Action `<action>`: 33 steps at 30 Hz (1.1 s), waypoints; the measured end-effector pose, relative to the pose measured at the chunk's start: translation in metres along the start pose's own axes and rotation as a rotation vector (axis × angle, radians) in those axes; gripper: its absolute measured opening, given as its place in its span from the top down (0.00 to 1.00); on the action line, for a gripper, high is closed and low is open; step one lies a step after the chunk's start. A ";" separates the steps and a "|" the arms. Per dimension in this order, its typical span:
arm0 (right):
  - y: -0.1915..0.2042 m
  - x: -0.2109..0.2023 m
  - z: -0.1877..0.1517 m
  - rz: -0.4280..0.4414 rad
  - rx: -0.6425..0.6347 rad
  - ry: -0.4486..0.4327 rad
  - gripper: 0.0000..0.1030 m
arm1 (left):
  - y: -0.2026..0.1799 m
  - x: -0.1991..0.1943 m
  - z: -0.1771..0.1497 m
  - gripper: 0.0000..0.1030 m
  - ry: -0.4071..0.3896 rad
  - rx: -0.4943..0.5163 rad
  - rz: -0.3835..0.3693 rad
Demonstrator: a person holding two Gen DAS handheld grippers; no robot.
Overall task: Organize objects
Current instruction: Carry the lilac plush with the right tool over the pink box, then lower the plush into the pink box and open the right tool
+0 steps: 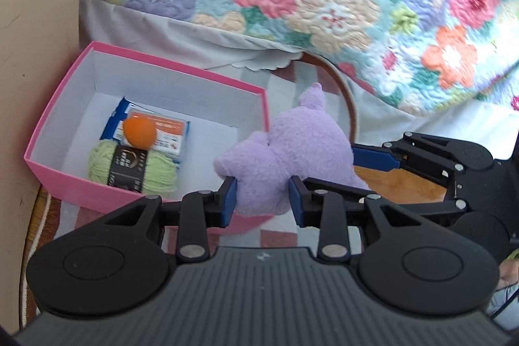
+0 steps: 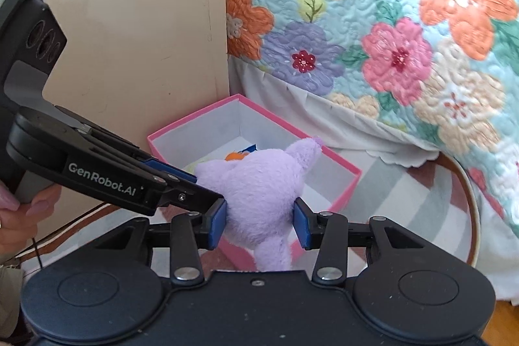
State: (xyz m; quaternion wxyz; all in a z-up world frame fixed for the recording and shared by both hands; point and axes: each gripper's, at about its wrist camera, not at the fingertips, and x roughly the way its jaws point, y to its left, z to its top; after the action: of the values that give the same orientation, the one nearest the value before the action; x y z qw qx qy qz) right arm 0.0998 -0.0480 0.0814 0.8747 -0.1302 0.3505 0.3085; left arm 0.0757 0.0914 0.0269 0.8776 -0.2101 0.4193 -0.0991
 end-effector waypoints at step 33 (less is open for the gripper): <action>-0.021 0.058 -0.022 0.118 0.166 0.132 0.71 | 0.009 0.066 0.003 0.74 0.156 0.117 0.206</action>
State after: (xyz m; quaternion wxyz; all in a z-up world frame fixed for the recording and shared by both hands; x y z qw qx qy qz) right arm 0.1340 -0.0479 0.0254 0.8378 -0.0563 0.4386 0.3202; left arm 0.1196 0.0771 -0.0212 0.8587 -0.1061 0.4991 -0.0489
